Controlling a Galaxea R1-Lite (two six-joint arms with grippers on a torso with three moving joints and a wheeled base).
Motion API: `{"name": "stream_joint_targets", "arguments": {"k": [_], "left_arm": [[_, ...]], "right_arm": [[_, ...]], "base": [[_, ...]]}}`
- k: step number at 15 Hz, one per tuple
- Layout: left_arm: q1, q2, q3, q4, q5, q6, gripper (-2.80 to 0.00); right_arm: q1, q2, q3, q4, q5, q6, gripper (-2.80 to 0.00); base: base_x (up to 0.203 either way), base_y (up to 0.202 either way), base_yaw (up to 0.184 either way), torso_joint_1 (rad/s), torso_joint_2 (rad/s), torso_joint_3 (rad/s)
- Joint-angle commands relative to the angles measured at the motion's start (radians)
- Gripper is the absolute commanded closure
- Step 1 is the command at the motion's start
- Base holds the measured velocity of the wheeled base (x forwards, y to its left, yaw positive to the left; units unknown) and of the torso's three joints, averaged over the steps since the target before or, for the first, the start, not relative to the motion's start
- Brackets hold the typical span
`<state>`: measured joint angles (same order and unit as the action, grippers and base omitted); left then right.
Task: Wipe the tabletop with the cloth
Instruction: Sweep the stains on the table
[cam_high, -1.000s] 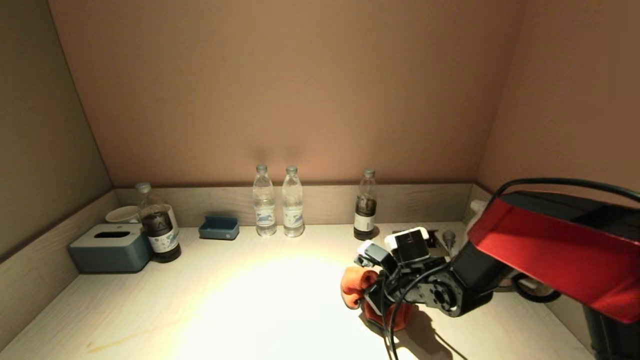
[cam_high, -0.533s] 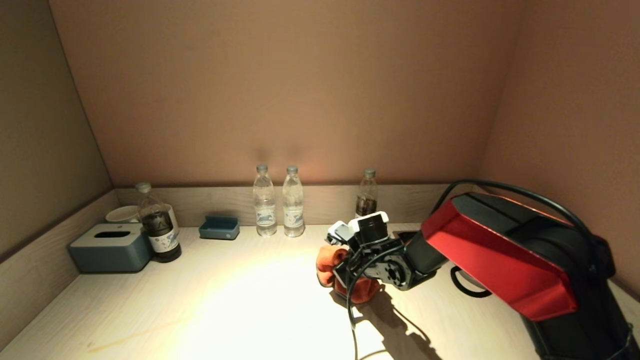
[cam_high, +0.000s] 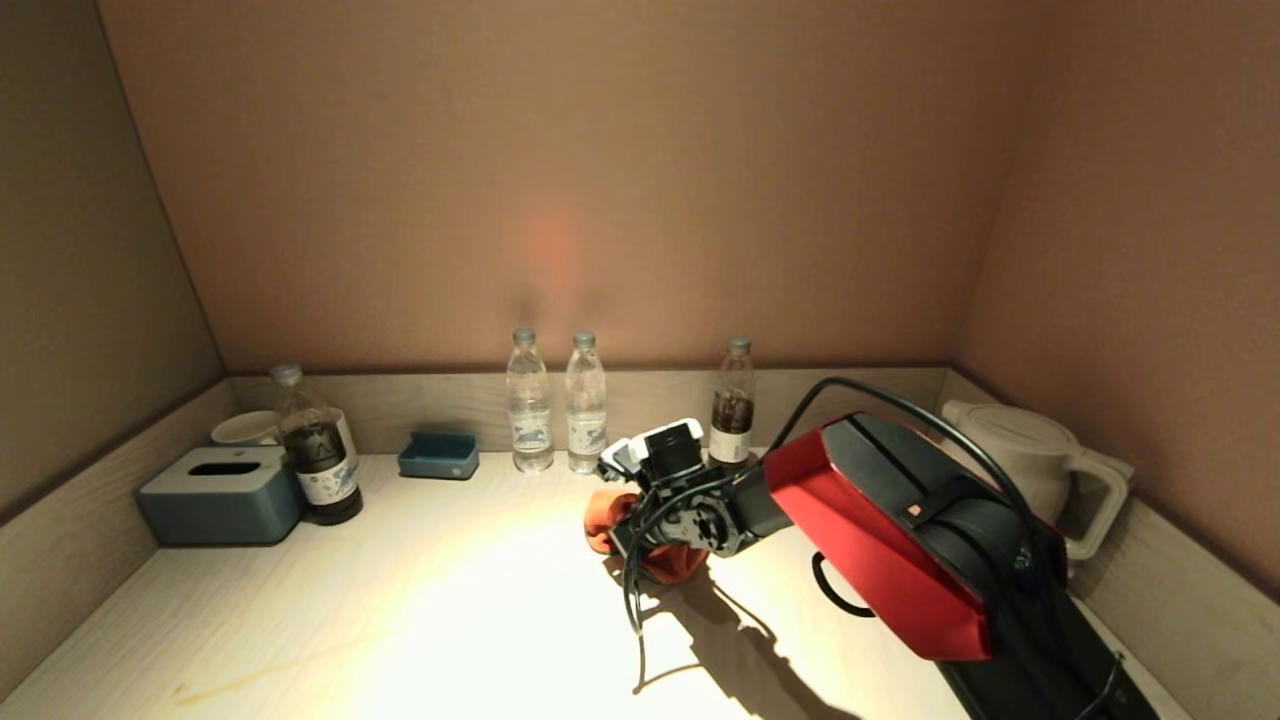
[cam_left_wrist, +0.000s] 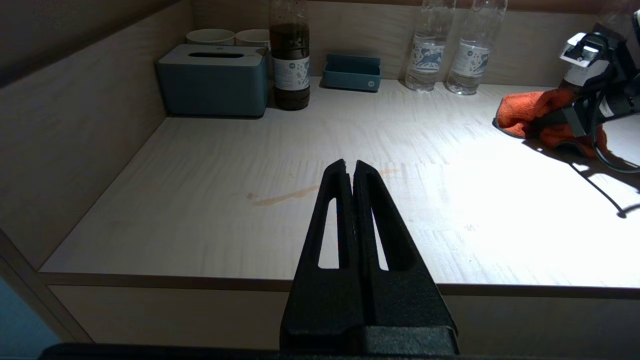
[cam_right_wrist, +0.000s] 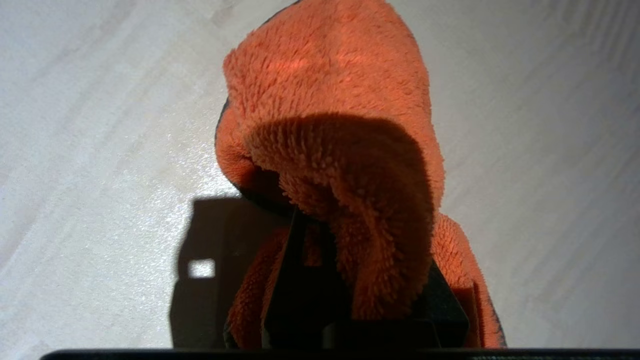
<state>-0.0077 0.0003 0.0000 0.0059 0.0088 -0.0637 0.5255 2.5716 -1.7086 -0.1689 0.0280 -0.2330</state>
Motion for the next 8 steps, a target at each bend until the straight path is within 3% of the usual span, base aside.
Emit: {"name": "stream_joint_targets", "arguments": {"k": [1, 8], "left_arm": [[0.0, 0.0, 0.0, 0.0, 0.0, -0.001, 0.0], [0.0, 0.0, 0.0, 0.0, 0.0, -0.001, 0.0]], "right_arm": [[0.036, 0.003, 0.014, 0.112, 0.002, 0.016, 0.0], [0.198, -0.207, 0.361, 0.044, 0.037, 0.038, 0.0]], "base": [[0.0, 0.0, 0.0, 0.0, 0.0, 0.0], [0.0, 0.0, 0.0, 0.0, 0.0, 0.0]]}}
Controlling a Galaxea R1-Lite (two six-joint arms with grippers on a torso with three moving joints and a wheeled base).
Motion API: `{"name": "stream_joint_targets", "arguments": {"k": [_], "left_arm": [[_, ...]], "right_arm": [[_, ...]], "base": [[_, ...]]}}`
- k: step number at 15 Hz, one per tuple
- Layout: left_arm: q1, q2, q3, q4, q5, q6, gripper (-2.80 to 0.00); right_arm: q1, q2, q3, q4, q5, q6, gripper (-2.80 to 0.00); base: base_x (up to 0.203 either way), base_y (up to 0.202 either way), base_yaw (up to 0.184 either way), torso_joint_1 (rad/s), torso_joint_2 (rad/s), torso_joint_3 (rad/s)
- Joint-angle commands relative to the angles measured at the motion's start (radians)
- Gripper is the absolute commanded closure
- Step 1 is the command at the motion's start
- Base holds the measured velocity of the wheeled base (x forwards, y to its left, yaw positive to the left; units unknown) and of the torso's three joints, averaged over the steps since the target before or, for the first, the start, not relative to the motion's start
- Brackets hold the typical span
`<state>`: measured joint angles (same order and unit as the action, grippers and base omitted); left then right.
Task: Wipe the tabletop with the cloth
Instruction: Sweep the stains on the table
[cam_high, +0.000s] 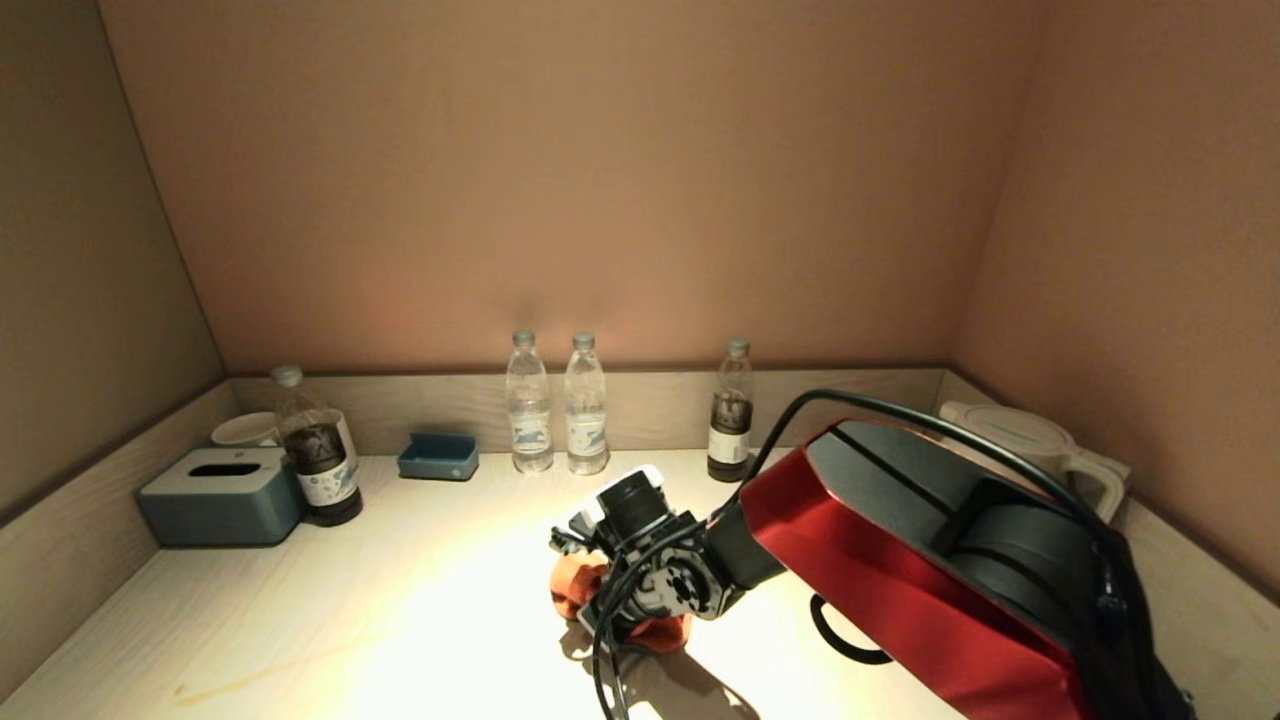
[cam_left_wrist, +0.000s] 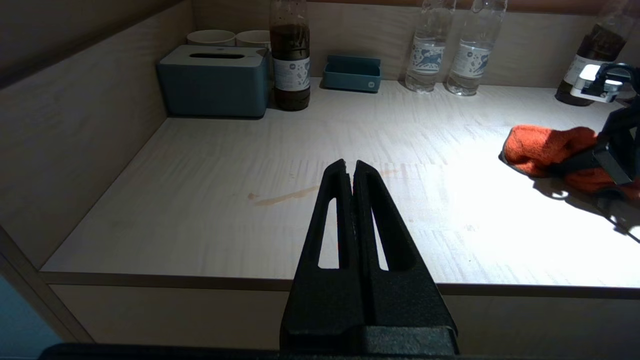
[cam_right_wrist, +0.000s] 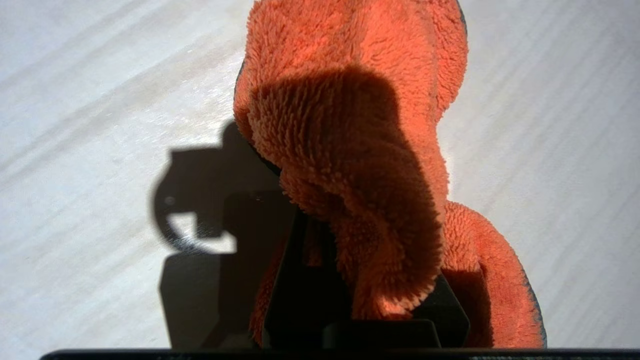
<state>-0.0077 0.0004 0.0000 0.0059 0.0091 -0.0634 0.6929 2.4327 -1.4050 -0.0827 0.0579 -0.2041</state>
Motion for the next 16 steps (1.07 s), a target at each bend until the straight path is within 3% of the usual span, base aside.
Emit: {"name": "stream_joint_targets", "arguments": {"k": [1, 11, 13, 16], "left_arm": [[0.0, 0.0, 0.0, 0.0, 0.0, -0.001, 0.0], [0.0, 0.0, 0.0, 0.0, 0.0, -0.001, 0.0], [0.0, 0.0, 0.0, 0.0, 0.0, -0.001, 0.0], [0.0, 0.0, 0.0, 0.0, 0.0, -0.001, 0.0]], "right_arm": [[0.043, -0.091, 0.073, -0.05, 0.009, 0.019, 0.0], [0.032, -0.194, 0.068, -0.046, 0.012, 0.105, 0.0], [0.008, -0.182, 0.067, -0.03, 0.002, 0.203, 0.0], [-0.009, -0.179, 0.047, 0.023, -0.009, 0.272, 0.0]], "base": [[0.0, 0.0, 0.0, 0.0, 0.0, 0.0], [0.0, 0.0, 0.0, 0.0, 0.0, 0.0], [0.0, 0.0, 0.0, 0.0, 0.0, 0.0], [0.0, 0.0, 0.0, 0.0, 0.0, 0.0]]}}
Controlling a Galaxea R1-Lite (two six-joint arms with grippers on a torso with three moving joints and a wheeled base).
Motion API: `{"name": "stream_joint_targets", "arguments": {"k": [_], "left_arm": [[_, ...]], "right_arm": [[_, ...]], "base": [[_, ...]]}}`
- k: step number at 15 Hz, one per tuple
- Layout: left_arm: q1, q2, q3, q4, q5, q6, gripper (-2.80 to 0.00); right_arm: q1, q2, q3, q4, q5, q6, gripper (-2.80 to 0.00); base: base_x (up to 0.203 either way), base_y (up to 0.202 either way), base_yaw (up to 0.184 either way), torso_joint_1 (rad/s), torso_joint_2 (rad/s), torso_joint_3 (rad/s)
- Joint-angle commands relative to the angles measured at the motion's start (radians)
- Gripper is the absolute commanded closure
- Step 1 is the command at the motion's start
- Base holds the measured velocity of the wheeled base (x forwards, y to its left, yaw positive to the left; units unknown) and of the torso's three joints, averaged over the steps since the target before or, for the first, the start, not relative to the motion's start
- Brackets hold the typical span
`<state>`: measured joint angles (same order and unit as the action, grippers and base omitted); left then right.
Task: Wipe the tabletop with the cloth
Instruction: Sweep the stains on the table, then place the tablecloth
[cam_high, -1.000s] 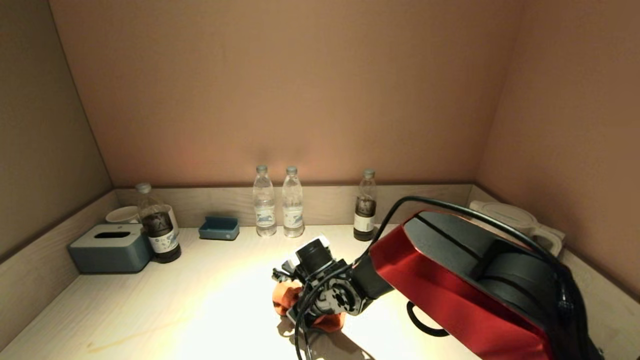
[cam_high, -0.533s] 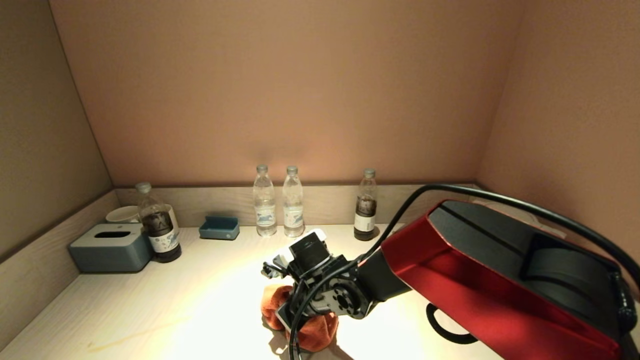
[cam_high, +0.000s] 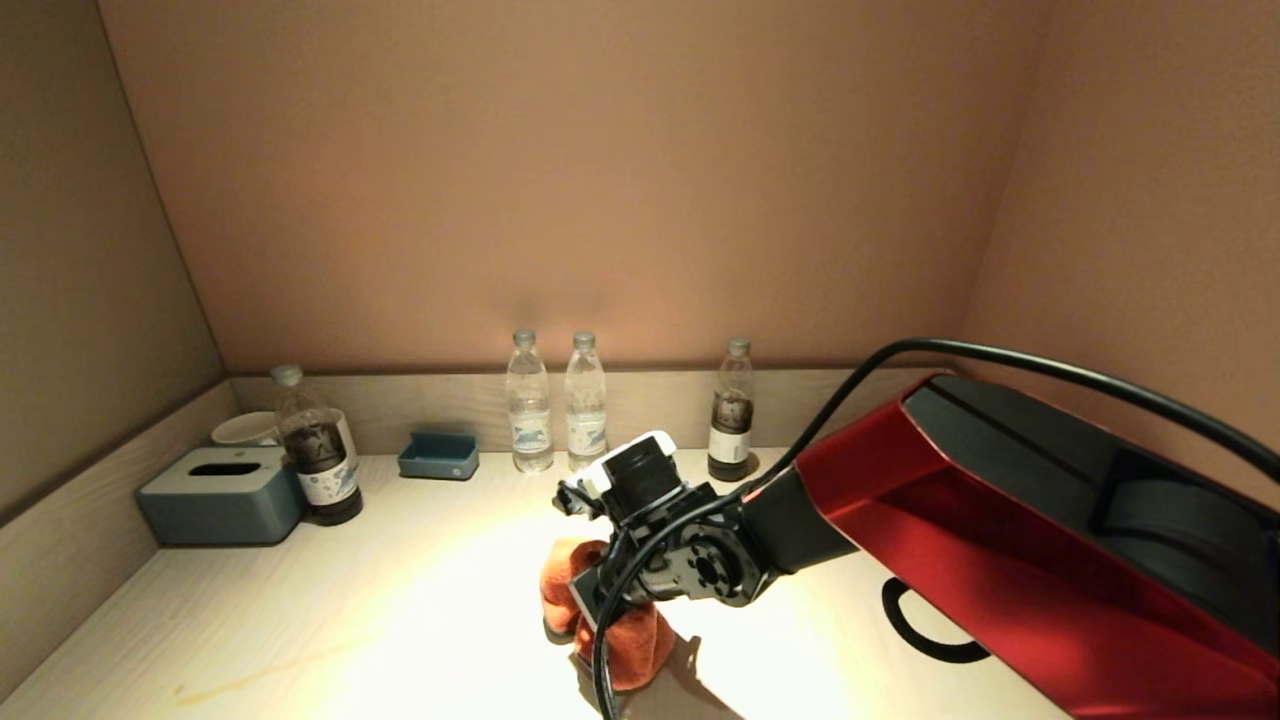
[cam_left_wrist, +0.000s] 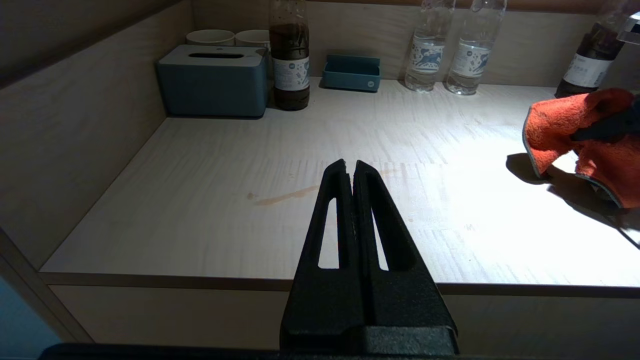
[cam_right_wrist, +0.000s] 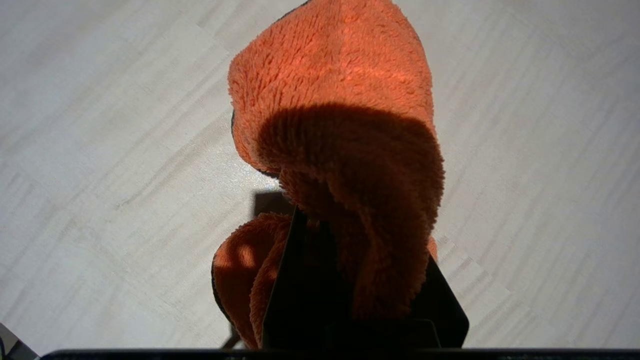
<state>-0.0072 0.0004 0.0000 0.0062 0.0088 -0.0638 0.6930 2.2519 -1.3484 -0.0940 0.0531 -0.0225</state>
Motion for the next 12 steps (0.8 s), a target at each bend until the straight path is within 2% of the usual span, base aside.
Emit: {"name": "stream_joint_targets", "arguments": {"k": [1, 3, 6, 7, 8, 11, 12], "left_arm": [[0.0, 0.0, 0.0, 0.0, 0.0, -0.001, 0.0], [0.0, 0.0, 0.0, 0.0, 0.0, -0.001, 0.0], [0.0, 0.0, 0.0, 0.0, 0.0, -0.001, 0.0], [0.0, 0.0, 0.0, 0.0, 0.0, -0.001, 0.0], [0.0, 0.0, 0.0, 0.0, 0.0, -0.001, 0.0], [0.0, 0.0, 0.0, 0.0, 0.0, -0.001, 0.0], [0.0, 0.0, 0.0, 0.0, 0.0, -0.001, 0.0]], "right_arm": [[-0.021, 0.003, -0.032, 0.073, -0.005, 0.14, 0.0], [-0.041, 0.005, -0.068, 0.146, -0.006, 0.185, 0.0], [-0.046, 0.003, -0.083, 0.176, 0.001, 0.187, 0.0], [-0.055, 0.002, -0.126, 0.278, 0.022, 0.181, 0.0], [-0.068, 0.002, -0.188, 0.412, 0.071, 0.161, 0.0], [-0.089, 0.008, -0.3, 0.597, 0.194, 0.07, 0.0], [-0.091, 0.02, -0.339, 0.633, 0.2, 0.027, 0.0]], "base": [[0.0, 0.0, 0.0, 0.0, 0.0, 0.0], [0.0, 0.0, 0.0, 0.0, 0.0, 0.0], [0.0, 0.0, 0.0, 0.0, 0.0, 0.0], [0.0, 0.0, 0.0, 0.0, 0.0, 0.0], [0.0, 0.0, 0.0, 0.0, 0.0, 0.0], [0.0, 0.0, 0.0, 0.0, 0.0, 0.0], [0.0, 0.0, 0.0, 0.0, 0.0, 0.0]]}}
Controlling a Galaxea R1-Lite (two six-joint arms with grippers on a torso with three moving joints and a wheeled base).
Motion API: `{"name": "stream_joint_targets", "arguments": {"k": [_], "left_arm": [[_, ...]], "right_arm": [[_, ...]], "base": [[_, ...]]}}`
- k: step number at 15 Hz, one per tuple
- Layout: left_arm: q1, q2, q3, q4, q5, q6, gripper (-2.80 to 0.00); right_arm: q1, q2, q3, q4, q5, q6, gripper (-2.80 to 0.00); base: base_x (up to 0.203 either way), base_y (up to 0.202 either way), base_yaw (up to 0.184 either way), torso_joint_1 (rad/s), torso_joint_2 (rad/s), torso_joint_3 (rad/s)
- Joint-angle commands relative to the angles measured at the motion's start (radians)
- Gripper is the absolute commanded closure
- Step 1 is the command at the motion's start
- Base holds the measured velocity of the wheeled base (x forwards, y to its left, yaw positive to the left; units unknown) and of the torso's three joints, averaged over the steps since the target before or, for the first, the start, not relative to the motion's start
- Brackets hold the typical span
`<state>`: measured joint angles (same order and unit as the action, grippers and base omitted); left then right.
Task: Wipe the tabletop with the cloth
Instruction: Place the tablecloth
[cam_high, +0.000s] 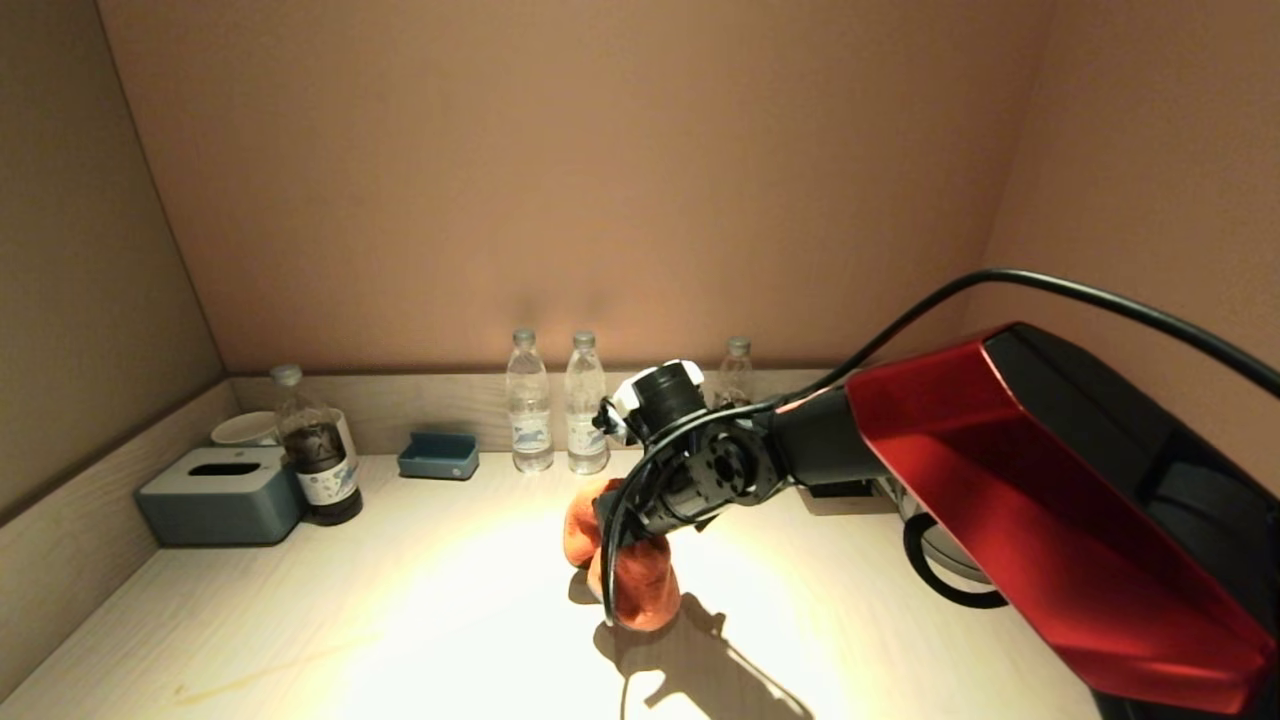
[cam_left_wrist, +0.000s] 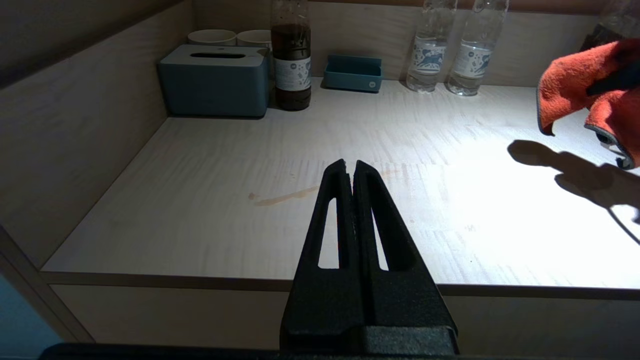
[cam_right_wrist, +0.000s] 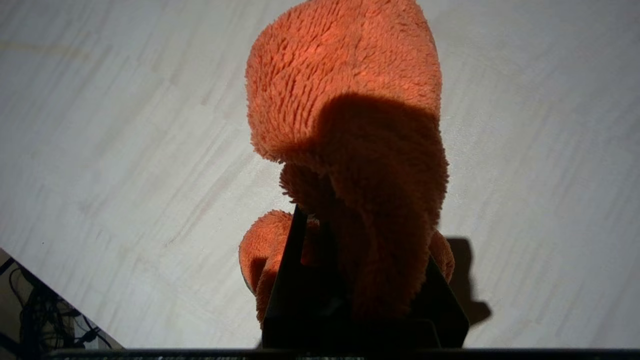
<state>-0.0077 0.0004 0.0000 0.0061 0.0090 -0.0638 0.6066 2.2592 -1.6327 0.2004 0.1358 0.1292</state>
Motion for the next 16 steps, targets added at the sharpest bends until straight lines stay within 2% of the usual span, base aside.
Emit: {"name": "stream_joint_targets", "arguments": {"k": [1, 10, 11, 16], "left_arm": [[0.0, 0.0, 0.0, 0.0, 0.0, -0.001, 0.0], [0.0, 0.0, 0.0, 0.0, 0.0, -0.001, 0.0], [0.0, 0.0, 0.0, 0.0, 0.0, -0.001, 0.0], [0.0, 0.0, 0.0, 0.0, 0.0, -0.001, 0.0]], "right_arm": [[-0.005, 0.028, -0.074, 0.362, 0.12, -0.148, 0.0], [-0.002, 0.079, -0.095, 0.395, 0.122, -0.178, 0.0], [-0.002, 0.093, -0.114, 0.396, 0.121, -0.178, -2.8], [-0.005, 0.092, -0.16, 0.431, 0.117, -0.173, -2.8]], "base": [[0.0, 0.0, 0.0, 0.0, 0.0, 0.0], [0.0, 0.0, 0.0, 0.0, 0.0, 0.0], [0.0, 0.0, 0.0, 0.0, 0.0, 0.0], [0.0, 0.0, 0.0, 0.0, 0.0, 0.0]]}}
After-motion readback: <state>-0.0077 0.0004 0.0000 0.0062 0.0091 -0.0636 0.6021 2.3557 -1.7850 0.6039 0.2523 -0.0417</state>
